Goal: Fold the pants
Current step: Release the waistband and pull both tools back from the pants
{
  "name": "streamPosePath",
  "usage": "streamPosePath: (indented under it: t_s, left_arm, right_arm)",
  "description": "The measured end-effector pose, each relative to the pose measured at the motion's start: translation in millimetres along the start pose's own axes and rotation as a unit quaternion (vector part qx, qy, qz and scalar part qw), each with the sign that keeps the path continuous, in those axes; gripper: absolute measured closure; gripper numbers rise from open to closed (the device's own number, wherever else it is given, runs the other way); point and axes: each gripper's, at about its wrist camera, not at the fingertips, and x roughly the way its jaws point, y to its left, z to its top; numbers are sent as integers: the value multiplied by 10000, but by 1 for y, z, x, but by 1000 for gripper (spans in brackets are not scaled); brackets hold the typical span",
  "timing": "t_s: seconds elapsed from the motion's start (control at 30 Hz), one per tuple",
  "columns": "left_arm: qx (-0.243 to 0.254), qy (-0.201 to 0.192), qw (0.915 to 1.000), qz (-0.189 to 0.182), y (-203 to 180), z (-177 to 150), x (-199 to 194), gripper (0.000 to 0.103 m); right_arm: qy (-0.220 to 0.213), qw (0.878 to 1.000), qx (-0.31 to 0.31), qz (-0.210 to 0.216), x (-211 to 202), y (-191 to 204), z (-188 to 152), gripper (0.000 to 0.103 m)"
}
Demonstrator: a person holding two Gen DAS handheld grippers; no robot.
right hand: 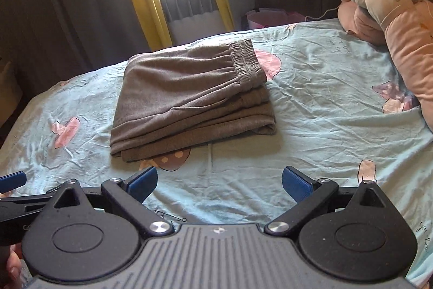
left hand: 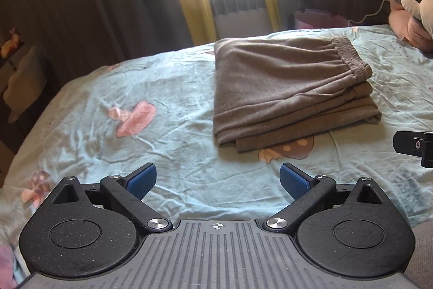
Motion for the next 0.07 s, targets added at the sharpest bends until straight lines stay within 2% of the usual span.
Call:
streamPosePath:
  t_s: [0.07]
  left_arm:
    - [-41, 80, 9999, -70, -1, 6, 1, 2]
  right_arm:
    - [30, 9999, -39, -127, 0, 4, 6, 4]
